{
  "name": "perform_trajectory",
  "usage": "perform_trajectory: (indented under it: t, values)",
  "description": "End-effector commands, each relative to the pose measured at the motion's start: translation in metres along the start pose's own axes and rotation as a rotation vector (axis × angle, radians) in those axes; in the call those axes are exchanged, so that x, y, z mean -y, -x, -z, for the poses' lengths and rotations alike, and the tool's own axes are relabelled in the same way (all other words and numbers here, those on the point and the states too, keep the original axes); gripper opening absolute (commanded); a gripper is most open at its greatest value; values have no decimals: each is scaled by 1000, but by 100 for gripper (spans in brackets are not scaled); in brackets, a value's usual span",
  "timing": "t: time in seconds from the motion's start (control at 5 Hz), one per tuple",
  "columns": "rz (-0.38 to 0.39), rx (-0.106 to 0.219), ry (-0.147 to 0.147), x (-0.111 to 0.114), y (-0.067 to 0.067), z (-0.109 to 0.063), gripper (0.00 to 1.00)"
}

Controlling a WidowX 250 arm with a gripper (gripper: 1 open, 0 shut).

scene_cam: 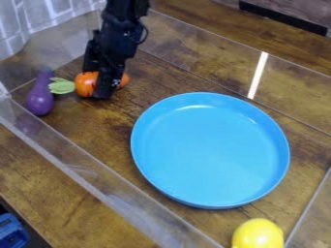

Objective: Remove the carrot from the blue tray and put it on the table

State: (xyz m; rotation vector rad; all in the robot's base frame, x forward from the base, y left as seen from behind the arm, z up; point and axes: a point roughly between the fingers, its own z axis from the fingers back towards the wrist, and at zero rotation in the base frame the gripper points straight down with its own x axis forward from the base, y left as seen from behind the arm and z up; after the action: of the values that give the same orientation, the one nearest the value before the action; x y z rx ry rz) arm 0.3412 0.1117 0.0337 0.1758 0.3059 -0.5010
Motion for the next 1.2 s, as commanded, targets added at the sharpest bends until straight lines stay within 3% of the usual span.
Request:
perform_trajectory:
  t: [0.0, 1.0]
  values:
    - [-45, 63, -7, -15, 6, -17, 100]
    - [-52, 170, 82, -16, 12, -29, 100]
